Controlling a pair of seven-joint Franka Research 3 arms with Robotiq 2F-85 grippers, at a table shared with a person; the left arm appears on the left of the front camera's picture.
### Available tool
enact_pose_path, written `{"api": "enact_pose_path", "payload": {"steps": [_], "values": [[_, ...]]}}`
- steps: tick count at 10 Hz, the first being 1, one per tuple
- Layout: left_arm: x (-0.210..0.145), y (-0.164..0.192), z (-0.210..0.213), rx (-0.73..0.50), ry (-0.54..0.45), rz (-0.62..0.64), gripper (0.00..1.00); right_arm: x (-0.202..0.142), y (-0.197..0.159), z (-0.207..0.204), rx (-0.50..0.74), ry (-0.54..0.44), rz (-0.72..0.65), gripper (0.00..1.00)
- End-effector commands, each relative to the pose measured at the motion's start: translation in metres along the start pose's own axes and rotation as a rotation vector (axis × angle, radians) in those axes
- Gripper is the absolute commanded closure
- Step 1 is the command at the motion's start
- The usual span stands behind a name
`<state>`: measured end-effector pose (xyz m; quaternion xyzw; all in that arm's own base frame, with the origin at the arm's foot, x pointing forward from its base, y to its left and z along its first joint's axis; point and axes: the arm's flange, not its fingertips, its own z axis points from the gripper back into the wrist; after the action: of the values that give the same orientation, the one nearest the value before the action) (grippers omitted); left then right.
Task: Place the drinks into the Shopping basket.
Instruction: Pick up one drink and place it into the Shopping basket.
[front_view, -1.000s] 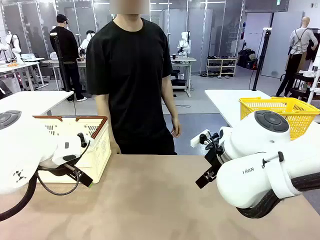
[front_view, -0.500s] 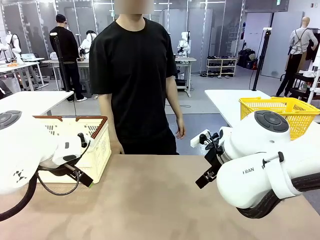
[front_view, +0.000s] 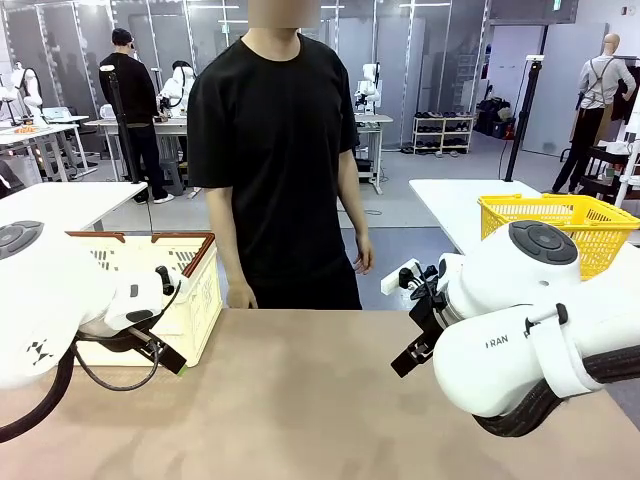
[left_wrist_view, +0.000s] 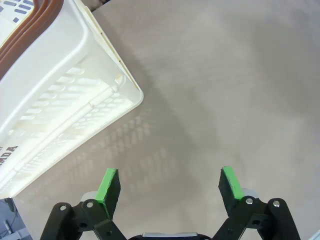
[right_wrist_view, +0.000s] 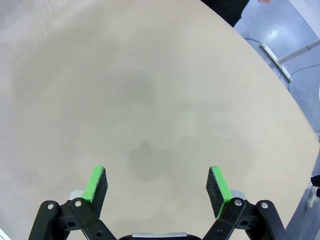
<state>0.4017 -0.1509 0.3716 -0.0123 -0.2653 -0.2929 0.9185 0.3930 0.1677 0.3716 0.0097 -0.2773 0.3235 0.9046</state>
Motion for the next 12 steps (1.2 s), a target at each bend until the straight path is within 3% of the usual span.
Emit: {"api": "enact_pose_path", "payload": {"steps": [1, 9, 10, 12], "values": [[0.000, 0.000, 0.000, 0.000, 0.000, 0.001, 0.00, 0.000, 0.000, 0.000, 0.001, 0.000, -0.003, 0.00], [0.000, 0.000, 0.000, 0.000, 0.000, 0.000, 0.00, 0.000, 0.000, 0.000, 0.000, 0.000, 0.000, 0.00], [0.012, -0.008, 0.018, -0.027, -0.032, -0.002, 0.00, 0.014, 0.002, 0.020, -0.098, 0.039, -0.051, 0.00], [0.033, -0.027, 0.073, -0.003, -0.096, 0.034, 0.00, 0.043, 0.013, 0.077, -0.197, 0.029, -0.094, 0.00]]}}
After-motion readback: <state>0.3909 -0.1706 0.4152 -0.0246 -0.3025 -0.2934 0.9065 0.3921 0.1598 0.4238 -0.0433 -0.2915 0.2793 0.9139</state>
